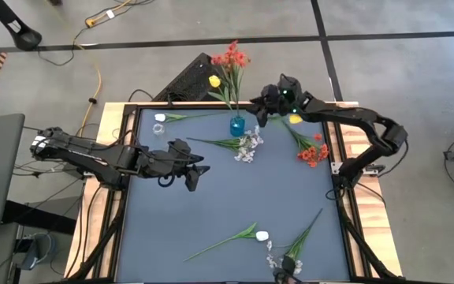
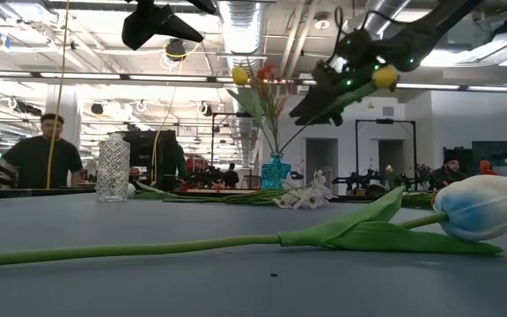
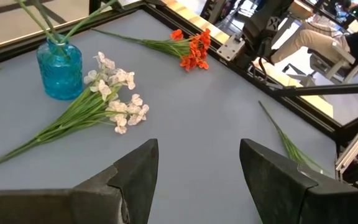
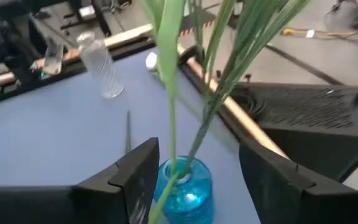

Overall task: Sort flowers into vase by color
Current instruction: Put the bottom orange flowers into the blue vase

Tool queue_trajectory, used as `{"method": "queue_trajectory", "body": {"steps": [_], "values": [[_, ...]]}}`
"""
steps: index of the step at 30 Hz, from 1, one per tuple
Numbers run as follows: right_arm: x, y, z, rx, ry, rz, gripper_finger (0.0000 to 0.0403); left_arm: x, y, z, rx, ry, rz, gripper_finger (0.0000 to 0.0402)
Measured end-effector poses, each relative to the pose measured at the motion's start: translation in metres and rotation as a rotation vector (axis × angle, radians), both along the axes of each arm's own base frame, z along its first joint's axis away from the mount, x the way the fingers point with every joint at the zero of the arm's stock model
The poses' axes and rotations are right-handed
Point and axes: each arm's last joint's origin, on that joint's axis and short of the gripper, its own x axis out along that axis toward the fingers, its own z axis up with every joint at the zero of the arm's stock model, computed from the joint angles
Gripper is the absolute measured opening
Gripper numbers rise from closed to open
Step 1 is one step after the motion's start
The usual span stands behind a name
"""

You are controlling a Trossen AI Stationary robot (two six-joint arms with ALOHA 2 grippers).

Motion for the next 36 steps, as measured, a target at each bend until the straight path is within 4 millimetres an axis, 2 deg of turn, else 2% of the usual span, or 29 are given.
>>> {"method": "queue_trajectory", "body": {"steps": [7,11,15,17,21,24,28,32,36], "values": [[-0.009,0.003,0.032,-0.069,-0.074,-0.078,0.025,0.0,0.0,0.0,0.022,0.006,-0.009,0.0213],[-0.012,-0.004,0.067,-0.093,-0.172,-0.124,0.0249,0.0,0.0,0.0,0.031,0.009,-0.013,0.0213],[-0.021,-0.018,0.104,-0.059,-0.26,-0.268,0.0249,0.0,0.0,0.0,0.038,0.011,-0.017,0.0213],[-0.028,-0.024,0.12,-0.061,-0.233,-0.292,0.0249,0.0,0.0,0.0,0.038,0.011,-0.017,0.0213],[-0.047,-0.029,0.144,-0.049,-0.072,-0.326,0.0249,0.0,-0.001,0.0,0.034,0.012,-0.028,0.0213],[-0.061,-0.032,0.143,0.017,0.038,-0.358,0.0249,0.0,-0.002,0.0,0.047,0.02,-0.031,0.0213],[-0.064,-0.037,0.126,0.123,0.031,-0.387,0.0248,0.001,-0.003,-0.002,0.086,0.035,-0.041,0.0213],[-0.042,-0.04,0.112,0.172,-0.053,-0.351,0.0248,0.005,-0.002,-0.004,0.1,0.038,-0.042,0.0213],[-0.006,-0.043,0.093,0.214,-0.056,-0.293,0.0248,0.009,-0.003,-0.008,0.093,0.052,-0.068,0.0213]]}}
